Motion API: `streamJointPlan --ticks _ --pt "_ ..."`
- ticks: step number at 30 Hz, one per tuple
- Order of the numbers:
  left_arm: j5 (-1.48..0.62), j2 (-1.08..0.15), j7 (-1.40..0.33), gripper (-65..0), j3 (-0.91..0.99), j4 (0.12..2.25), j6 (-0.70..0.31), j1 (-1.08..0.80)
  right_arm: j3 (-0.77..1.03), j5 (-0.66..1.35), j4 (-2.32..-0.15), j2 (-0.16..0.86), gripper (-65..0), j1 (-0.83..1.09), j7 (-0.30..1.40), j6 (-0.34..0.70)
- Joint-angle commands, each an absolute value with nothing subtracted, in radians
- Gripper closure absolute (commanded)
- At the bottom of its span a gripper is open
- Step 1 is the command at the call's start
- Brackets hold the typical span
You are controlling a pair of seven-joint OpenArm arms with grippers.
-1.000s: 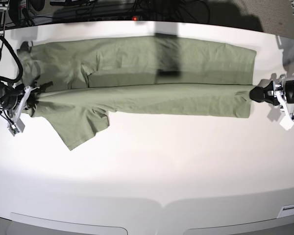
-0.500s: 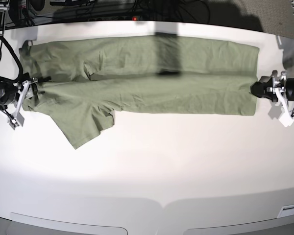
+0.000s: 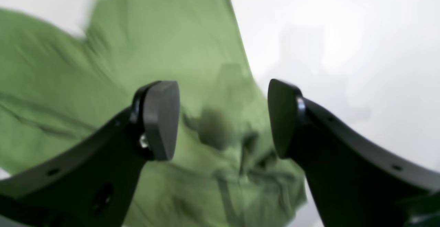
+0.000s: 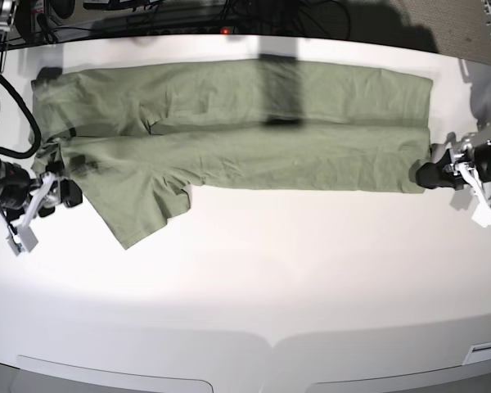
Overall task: Fold the T-shirt properly
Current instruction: 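Release the folded edge and move both grippers onto the folded shirt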
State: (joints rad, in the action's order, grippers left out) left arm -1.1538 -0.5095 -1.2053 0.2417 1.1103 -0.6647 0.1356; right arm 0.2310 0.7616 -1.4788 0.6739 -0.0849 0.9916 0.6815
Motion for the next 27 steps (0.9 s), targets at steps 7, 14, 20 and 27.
streamJointPlan --ticks 7,14,20,27 --pt "-1.231 -0.347 -1.243 -24.1 0.248 1.127 -0.698 0.146 0.242 0.753 -1.493 0.558 -40.1 -0.143 1.019 0.680" --pt "-1.014 -0.275 -1.224 -24.1 0.248 1.126 -0.698 0.130 0.242 0.521 -1.482 0.466 -40.1 -0.138 1.071 0.679" --pt "-0.852 -0.246 -1.150 -24.1 0.248 1.125 -0.698 0.062 0.242 0.489 -1.350 0.432 -40.1 -0.136 1.033 0.673" --pt "-0.659 -0.227 -1.109 -23.8 0.247 1.089 -0.642 0.051 0.242 0.488 -1.234 0.425 -40.1 -0.143 0.957 0.671"
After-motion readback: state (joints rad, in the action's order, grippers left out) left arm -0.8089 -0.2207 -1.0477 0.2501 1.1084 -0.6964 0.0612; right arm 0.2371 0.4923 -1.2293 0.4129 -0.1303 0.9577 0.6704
